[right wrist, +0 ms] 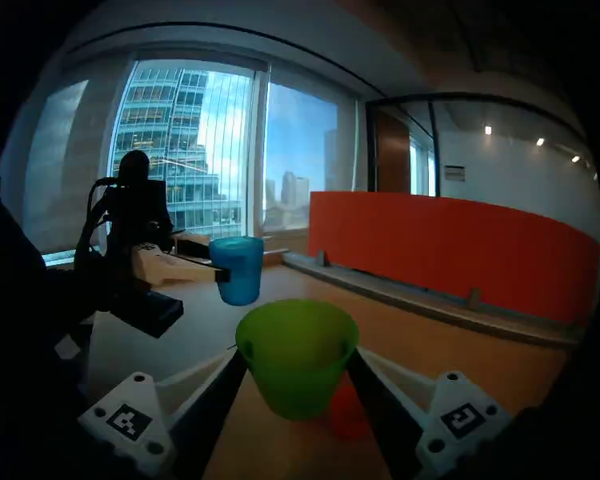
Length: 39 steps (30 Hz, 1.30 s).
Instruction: Pour water
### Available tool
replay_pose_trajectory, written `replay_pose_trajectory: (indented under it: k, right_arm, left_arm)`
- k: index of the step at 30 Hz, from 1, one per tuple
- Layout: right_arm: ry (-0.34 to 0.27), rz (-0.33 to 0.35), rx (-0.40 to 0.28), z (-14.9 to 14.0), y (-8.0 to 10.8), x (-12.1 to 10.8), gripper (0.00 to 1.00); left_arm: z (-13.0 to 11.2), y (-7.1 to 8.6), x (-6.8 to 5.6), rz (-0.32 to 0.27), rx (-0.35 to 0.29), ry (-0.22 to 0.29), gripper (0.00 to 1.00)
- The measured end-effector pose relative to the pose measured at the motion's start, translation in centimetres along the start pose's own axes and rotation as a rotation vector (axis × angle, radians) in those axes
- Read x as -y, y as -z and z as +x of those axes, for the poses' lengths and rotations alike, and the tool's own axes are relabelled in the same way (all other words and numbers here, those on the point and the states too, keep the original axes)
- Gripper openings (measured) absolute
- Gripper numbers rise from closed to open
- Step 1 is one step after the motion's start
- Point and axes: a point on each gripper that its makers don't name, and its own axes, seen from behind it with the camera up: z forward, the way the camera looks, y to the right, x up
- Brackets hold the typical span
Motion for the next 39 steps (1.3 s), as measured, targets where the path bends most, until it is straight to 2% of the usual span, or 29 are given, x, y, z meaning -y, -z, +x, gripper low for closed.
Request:
replay_pose_trajectory:
  k: [12,20,26,32,39]
  right_arm:
    - [-0.007,0.007,-0.016,0.3,-0.4,0.0,0.89]
    - [-0.018,0.022,-0.024,0.4,-0.8,0.2,0.89]
    - [-0.020,0.037,-0.032,0.7,-1.5,0.5,0.89]
    - [-0.019,0.054,-0.037,0.7,-2.2,1.1,0.89]
    - [-0.016,0.075,-0.035,0.2,-3.0,1.8,0.88]
  left_arm:
    - [0.2,0.2,0.4,0.005,-0.007,0.002,0.81]
    - [0.9,0.4,0.5,0.015,-0.027,-0.026,0.81]
    - [1.9,0.7,0.5,0.034,-0.047,-0.077,0.81]
    - [3.0,1.1,0.9,0.068,-0.065,-0.158,0.80]
    - [4.3,1.2,0.1,0.087,-0.074,-0.264,0.80]
